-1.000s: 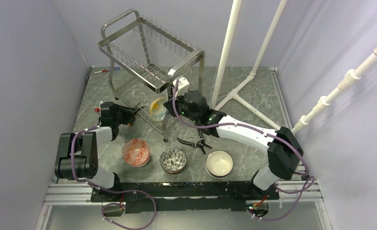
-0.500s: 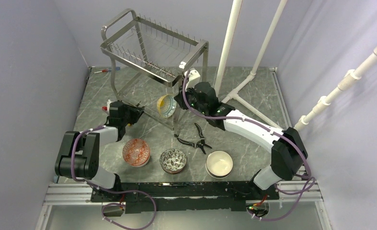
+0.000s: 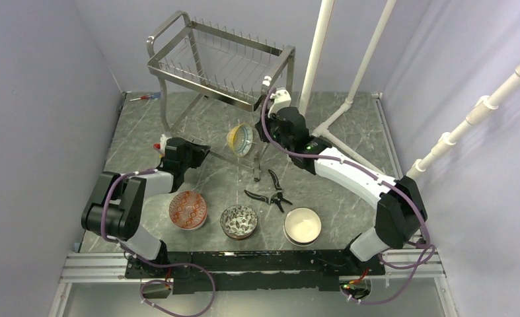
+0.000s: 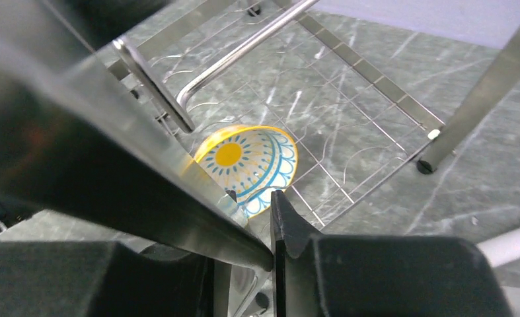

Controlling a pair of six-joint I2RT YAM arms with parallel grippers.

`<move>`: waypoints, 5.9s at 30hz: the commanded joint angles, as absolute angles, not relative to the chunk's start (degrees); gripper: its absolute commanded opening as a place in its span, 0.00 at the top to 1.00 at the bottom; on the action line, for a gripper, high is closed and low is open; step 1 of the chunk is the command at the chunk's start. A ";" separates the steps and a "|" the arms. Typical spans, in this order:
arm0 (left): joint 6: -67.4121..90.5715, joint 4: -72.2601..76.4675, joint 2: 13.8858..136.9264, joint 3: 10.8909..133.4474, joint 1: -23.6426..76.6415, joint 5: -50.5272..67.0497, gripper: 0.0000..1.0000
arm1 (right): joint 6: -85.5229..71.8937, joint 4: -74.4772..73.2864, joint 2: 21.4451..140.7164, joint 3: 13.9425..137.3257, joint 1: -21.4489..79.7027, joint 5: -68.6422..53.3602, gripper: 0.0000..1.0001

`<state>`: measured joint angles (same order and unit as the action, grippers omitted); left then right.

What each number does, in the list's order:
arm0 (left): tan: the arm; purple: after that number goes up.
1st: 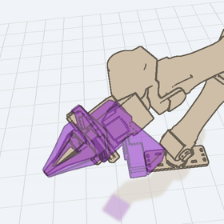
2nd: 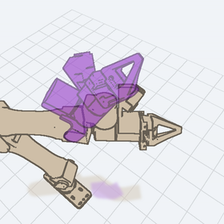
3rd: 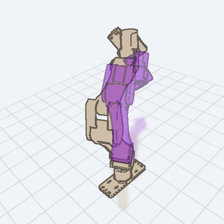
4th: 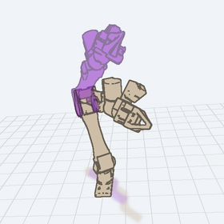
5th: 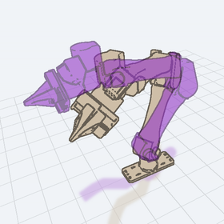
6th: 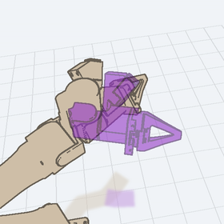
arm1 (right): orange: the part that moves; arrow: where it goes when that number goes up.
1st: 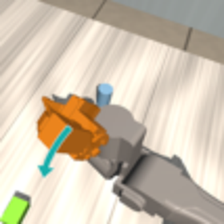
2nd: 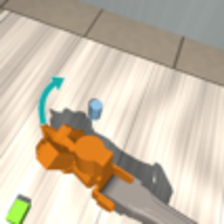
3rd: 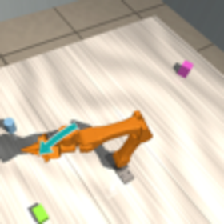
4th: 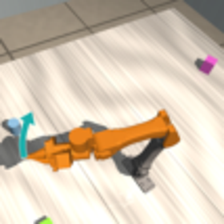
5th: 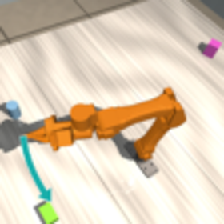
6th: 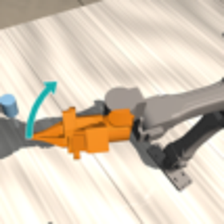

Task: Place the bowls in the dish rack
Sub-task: Adjust the dish rack at the center of the board, then pick up the bowl from the center of the board.

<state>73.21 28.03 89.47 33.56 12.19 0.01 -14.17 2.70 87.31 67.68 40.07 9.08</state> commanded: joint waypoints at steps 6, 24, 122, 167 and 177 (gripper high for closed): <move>72.33 25.91 91.34 35.93 17.16 2.48 0.89 | -18.07 -5.31 82.03 66.02 38.42 21.40 0.50; 56.09 14.44 75.27 38.00 17.14 0.11 0.06 | -20.00 -3.93 68.16 55.64 38.81 -1.69 0.21; 31.29 -13.51 44.59 34.37 17.07 13.82 0.09 | -29.68 -25.58 83.92 54.75 57.19 -9.35 0.55; 34.80 -12.39 46.08 31.91 17.05 14.80 0.10 | -23.57 -31.18 92.91 66.27 61.52 8.59 0.67; 34.24 -12.48 46.03 31.88 17.05 14.23 0.09 | -23.58 -34.60 91.01 65.40 61.52 12.30 0.70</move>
<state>33.89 -14.44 46.39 32.01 17.12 13.67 -24.12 -33.23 93.32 63.90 61.54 8.75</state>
